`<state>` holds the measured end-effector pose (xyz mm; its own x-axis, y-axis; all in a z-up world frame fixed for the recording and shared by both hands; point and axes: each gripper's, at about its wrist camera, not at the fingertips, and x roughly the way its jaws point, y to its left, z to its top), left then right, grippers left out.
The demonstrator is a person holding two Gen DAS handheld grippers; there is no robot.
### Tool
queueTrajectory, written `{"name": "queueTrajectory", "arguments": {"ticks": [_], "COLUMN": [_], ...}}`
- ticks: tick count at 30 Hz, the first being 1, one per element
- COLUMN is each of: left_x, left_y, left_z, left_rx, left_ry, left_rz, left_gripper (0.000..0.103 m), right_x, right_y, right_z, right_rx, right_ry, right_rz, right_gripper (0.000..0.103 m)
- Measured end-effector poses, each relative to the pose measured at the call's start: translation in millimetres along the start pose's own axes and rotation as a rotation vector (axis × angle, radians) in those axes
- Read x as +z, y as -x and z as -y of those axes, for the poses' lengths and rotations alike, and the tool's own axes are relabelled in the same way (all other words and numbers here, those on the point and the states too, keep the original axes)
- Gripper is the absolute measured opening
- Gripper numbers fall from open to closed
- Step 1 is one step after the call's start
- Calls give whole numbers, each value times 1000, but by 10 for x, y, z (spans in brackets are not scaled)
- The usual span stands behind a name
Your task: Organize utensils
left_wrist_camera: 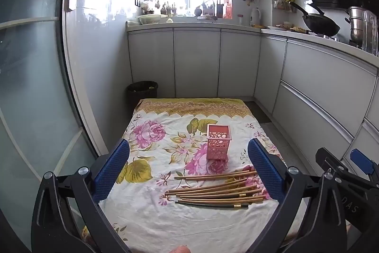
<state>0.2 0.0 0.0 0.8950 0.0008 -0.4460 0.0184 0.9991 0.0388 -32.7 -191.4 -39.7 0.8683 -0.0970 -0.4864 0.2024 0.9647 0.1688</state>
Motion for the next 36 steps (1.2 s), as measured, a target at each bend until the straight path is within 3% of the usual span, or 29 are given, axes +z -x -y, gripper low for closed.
{"name": "queueTrajectory", "arguments": {"ticks": [36], "left_x": [19], "left_y": [27], "left_z": [-18], "left_rx": [-19], "left_ry": [24], "left_rz": [-3], "left_gripper": [96], "right_x": [-2], "right_y": [35], "right_z": [11], "right_rx": [8], "right_ry": [-5], "right_rz": [1], "right_gripper": [96]}}
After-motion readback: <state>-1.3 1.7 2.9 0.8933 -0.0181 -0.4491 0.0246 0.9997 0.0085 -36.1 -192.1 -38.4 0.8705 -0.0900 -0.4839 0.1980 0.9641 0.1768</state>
